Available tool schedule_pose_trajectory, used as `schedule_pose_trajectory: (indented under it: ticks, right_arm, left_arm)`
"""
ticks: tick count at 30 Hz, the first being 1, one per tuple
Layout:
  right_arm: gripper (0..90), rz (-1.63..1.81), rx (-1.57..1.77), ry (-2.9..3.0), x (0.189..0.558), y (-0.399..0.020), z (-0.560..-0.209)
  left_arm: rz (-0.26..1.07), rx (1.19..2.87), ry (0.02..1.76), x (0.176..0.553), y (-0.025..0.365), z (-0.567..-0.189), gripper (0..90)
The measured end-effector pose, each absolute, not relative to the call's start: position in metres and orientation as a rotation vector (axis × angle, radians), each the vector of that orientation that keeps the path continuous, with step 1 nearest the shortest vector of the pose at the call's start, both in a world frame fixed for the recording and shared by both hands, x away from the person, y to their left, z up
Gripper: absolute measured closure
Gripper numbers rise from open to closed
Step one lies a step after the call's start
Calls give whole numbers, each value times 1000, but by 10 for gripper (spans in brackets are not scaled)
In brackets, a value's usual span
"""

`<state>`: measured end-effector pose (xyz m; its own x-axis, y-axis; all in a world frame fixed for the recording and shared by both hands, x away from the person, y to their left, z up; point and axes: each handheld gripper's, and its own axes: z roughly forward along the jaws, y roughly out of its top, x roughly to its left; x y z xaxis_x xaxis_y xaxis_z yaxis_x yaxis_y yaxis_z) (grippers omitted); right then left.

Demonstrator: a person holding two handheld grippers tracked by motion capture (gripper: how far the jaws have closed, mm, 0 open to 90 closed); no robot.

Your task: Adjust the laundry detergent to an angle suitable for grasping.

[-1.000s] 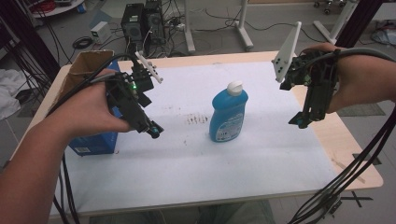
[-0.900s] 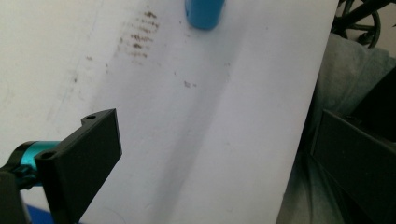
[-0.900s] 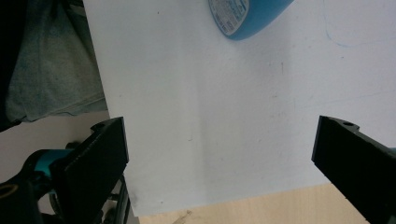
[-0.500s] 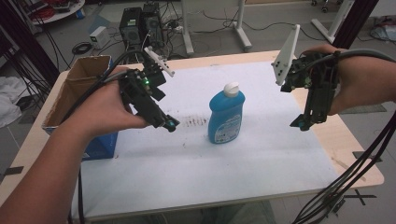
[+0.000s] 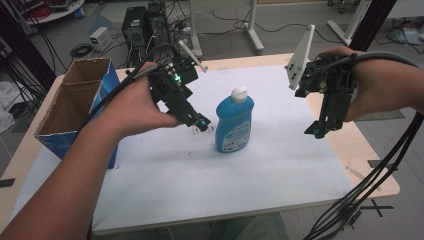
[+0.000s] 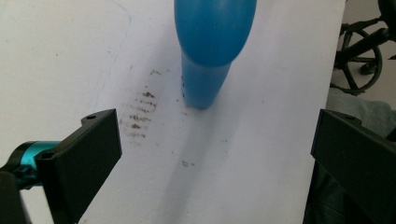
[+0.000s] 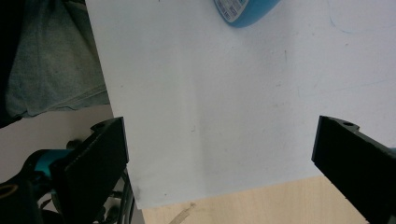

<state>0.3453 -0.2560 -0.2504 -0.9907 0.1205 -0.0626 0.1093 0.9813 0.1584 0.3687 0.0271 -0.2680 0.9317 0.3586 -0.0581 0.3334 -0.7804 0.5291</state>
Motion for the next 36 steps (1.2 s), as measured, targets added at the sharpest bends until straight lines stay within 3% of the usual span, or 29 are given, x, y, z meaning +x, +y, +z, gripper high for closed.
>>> schedule_pose_trajectory:
  ticks: [36]
  right_arm:
    - [28, 252, 190, 3049, 346, -257, -251]
  left_arm:
    - [61, 2520, 470, 395, -46, -297, 17]
